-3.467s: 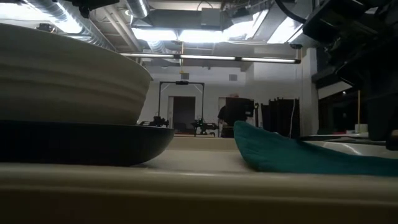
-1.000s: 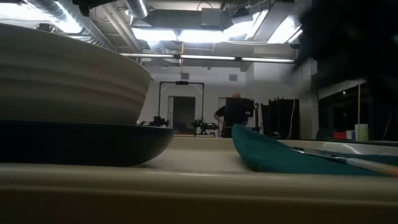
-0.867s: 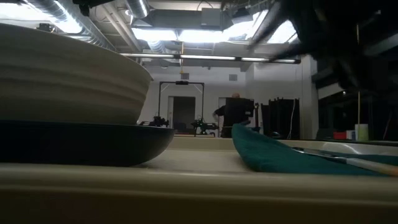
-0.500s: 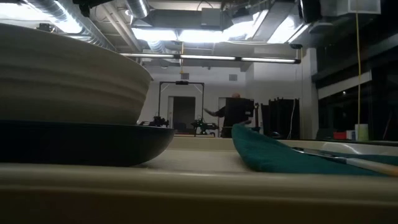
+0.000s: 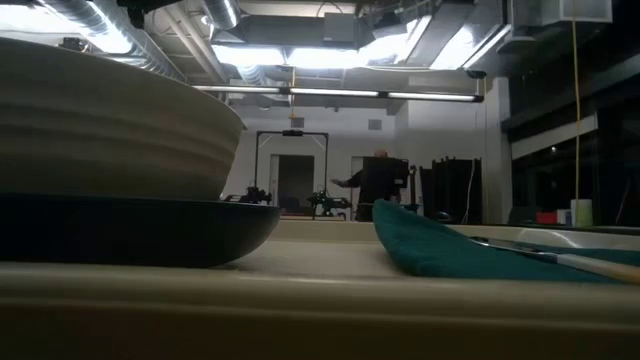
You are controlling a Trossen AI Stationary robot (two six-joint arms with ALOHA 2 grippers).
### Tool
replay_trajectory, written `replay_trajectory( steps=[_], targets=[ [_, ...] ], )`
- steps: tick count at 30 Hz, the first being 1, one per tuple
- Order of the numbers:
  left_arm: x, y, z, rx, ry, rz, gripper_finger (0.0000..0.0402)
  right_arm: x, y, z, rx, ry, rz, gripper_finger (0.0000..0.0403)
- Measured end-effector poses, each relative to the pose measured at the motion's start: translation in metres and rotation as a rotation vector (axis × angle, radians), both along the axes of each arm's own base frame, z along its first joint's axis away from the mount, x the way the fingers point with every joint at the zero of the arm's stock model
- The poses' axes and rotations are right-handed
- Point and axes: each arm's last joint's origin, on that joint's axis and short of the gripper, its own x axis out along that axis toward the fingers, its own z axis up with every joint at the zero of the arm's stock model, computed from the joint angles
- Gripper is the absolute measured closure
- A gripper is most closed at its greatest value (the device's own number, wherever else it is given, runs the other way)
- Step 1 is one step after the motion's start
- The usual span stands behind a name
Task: Set up tray
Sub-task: Put the orange fork on top of the napkin to the left of the orange knife
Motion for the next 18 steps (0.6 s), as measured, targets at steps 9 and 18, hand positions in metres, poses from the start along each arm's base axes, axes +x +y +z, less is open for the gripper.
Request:
replay_trajectory(
  steps=[9,18],
  targets=[
    [0.0,0.0,0.0,-0.013,-0.005,-0.001,0.0398,-0.001,-0.032,0.044,0.024,0.23,0.054,0.0382],
    [0.0,0.0,0.0,-0.015,-0.005,0.0,0.0398,0.011,-0.062,0.04,0.115,0.504,0.109,0.0387]
  ],
)
